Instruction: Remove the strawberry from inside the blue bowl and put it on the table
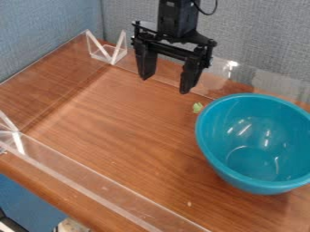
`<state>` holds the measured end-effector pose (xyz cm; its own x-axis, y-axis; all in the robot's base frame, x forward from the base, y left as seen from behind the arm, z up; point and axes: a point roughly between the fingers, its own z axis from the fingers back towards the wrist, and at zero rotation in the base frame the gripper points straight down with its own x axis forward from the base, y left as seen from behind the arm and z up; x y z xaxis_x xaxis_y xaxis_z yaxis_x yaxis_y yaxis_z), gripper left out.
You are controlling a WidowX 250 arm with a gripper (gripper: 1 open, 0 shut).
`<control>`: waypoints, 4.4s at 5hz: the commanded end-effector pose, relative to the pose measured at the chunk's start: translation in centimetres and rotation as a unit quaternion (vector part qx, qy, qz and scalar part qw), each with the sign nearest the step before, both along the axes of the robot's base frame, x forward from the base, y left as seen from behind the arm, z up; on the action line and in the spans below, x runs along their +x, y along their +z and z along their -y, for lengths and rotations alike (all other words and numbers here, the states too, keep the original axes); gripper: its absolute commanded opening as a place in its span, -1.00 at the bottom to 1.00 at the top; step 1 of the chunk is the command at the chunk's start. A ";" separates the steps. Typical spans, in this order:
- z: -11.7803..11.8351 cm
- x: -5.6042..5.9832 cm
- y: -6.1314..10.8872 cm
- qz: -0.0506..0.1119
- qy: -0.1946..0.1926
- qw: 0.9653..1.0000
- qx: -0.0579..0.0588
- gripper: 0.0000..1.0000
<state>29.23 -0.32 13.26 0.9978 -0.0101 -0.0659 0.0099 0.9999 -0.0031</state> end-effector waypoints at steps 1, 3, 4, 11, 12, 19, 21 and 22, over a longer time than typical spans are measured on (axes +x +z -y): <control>-0.4 1.5 1.6 0.009 0.012 1.000 -0.002 1.00; -0.1 4.8 1.0 0.019 0.036 0.999 -0.006 1.00; -1.8 7.2 1.1 0.022 0.057 0.998 -0.006 1.00; -4.3 12.4 0.6 0.026 0.081 0.996 -0.007 1.00; -4.0 12.4 0.8 0.030 0.073 0.997 -0.008 1.00; -6.7 12.5 0.3 0.053 0.021 0.998 -0.023 1.00; -7.2 11.6 0.0 0.054 0.024 0.998 -0.025 1.00; -6.9 10.7 -0.1 0.055 0.034 0.998 -0.022 1.00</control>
<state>39.78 6.44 9.60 0.9977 0.0496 -0.0471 -0.0525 0.9966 -0.0628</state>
